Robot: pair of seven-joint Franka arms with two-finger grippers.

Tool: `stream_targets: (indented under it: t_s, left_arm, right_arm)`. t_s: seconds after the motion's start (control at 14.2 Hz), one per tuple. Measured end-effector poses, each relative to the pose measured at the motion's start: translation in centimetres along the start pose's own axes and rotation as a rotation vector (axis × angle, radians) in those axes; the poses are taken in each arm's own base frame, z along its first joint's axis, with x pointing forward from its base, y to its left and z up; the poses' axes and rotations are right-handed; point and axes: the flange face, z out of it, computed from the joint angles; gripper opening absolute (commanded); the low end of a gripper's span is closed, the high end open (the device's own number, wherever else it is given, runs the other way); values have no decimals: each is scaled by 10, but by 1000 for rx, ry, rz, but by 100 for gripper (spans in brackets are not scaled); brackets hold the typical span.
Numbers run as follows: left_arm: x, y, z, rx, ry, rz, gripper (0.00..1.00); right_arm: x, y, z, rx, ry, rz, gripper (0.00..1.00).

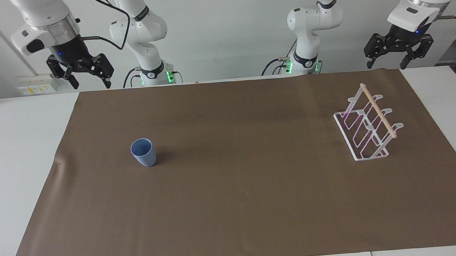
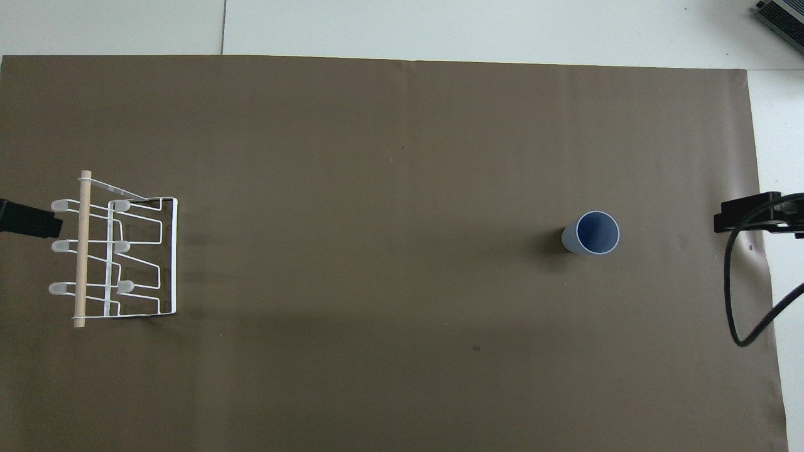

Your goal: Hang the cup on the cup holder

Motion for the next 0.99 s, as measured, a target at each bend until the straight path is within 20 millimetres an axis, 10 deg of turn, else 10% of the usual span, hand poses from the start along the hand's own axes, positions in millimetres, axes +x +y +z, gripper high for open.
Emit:
stream_targets:
  t_s: [0.99]
  left_arm:
    - [-7,1,-5,1,8,-61,100]
  right_arm:
    - [2,3,35,5,35,5,100]
